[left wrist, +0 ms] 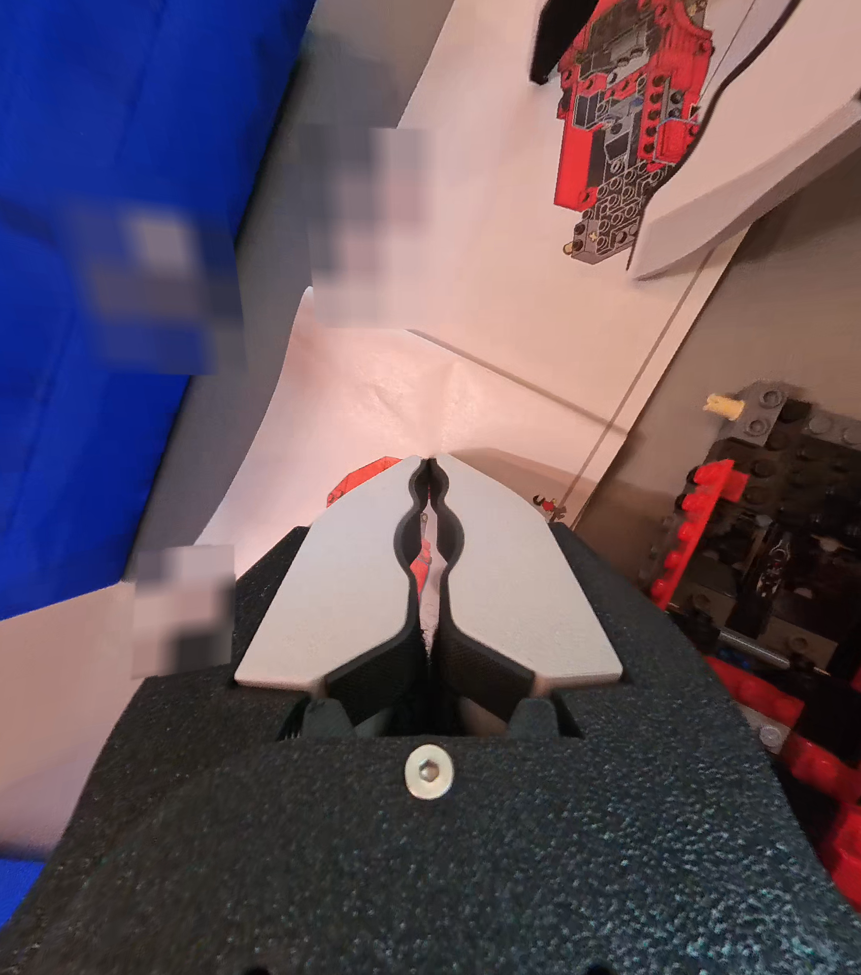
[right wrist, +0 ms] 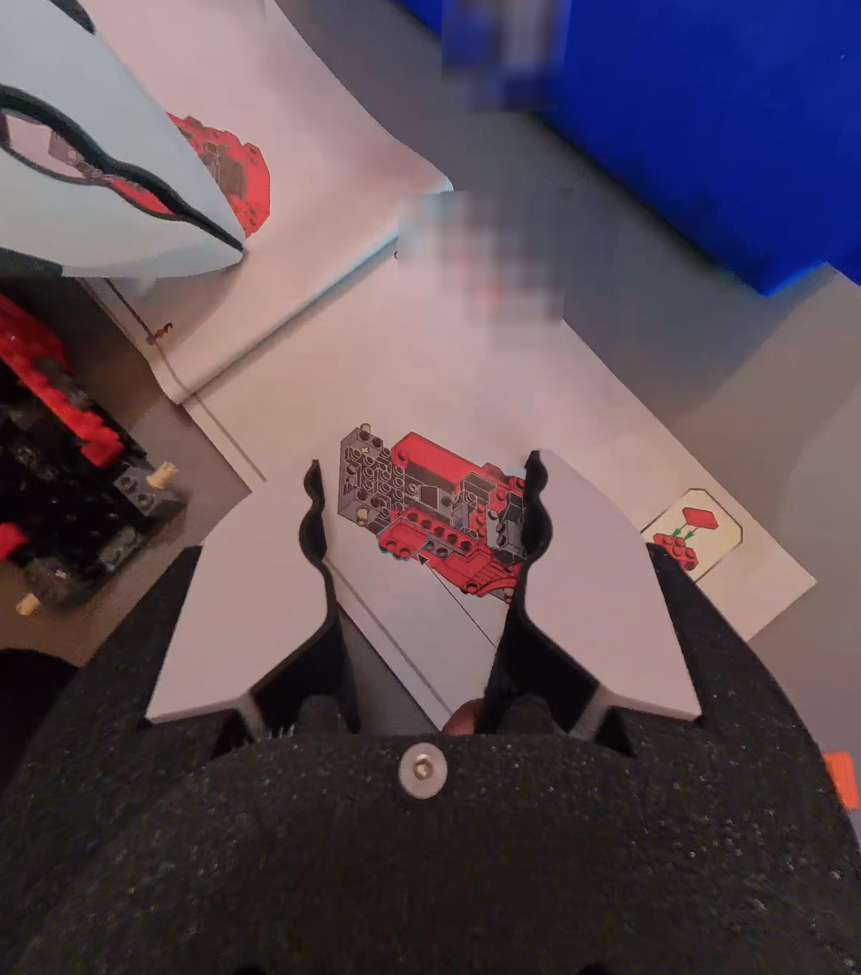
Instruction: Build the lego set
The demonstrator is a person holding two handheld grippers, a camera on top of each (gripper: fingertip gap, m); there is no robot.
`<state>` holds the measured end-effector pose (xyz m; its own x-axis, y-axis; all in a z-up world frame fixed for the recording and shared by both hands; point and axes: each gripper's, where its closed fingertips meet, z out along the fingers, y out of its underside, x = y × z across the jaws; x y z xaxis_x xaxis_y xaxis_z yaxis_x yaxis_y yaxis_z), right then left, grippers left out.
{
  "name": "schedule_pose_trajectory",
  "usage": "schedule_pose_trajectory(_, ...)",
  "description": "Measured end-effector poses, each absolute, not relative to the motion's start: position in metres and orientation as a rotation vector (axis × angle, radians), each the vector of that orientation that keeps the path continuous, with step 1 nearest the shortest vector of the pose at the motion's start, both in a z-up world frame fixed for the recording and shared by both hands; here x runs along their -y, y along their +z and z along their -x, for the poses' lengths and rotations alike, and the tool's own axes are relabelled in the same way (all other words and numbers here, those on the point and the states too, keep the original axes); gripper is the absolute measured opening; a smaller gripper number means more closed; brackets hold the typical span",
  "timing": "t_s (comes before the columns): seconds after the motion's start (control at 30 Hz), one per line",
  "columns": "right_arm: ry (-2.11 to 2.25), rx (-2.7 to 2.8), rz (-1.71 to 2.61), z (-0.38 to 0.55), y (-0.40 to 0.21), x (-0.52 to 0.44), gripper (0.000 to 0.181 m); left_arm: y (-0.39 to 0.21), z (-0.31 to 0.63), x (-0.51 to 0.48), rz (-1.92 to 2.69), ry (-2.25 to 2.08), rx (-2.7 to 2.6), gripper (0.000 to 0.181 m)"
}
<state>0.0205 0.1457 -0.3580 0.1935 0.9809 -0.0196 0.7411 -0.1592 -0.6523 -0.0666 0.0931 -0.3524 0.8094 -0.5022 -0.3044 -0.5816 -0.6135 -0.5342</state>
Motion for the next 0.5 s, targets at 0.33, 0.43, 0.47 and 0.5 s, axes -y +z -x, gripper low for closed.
schedule_pose_trajectory(0.33, 0.669, 1.63, 1.79, -0.018, -0.333, -0.167, 0.095, -0.245, 0.122, -0.04, 2.125, 0.362, -0.145, 0.12)
schedule_pose_trajectory(0.43, 0.727, 1.28, 1.694, -0.026, -0.272, -0.162, 0.139, -0.216, 0.141, -0.001, 1.961, 0.455, 0.104, 0.146)
schedule_pose_trajectory(0.47, 0.698, 1.163, 1.685, -0.036, -0.255, -0.161, 0.146, -0.209, 0.142, 0.011, 1.906, 0.457, 0.163, 0.146)
schedule_pose_trajectory(0.5, 0.65, 1.066, 1.681, -0.049, -0.242, -0.159, 0.146, -0.204, 0.142, 0.021, 1.86, 0.451, 0.216, 0.146)
